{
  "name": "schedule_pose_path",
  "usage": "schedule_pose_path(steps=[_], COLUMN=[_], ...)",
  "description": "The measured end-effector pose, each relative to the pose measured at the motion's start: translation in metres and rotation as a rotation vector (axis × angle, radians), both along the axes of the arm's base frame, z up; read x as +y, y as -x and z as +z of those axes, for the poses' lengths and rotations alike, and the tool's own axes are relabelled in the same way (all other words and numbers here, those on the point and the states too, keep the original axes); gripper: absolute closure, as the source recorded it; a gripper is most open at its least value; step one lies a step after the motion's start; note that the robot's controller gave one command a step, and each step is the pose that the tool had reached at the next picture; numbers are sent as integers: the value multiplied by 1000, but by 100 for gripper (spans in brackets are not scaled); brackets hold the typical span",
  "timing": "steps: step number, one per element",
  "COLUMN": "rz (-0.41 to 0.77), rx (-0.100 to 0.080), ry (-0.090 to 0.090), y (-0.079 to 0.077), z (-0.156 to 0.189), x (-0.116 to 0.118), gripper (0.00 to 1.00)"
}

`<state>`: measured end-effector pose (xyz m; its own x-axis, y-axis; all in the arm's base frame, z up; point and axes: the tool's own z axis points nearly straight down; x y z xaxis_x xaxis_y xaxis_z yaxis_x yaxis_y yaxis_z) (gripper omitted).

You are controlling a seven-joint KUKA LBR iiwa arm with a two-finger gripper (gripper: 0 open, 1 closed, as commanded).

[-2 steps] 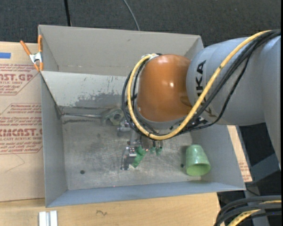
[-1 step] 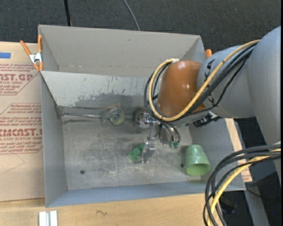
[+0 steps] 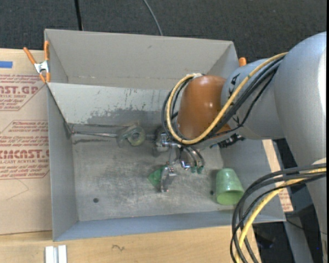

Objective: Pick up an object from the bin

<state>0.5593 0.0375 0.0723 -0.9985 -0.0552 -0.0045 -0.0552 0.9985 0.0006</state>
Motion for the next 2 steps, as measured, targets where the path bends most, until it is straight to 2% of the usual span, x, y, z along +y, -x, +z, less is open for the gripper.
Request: schedule_pose_path(steps=[1,2], rz=[0,73], rx=[4,-8], ry=[-1,0], y=[0,-19], z=[4,192], x=[0,25], gripper=[100,100])
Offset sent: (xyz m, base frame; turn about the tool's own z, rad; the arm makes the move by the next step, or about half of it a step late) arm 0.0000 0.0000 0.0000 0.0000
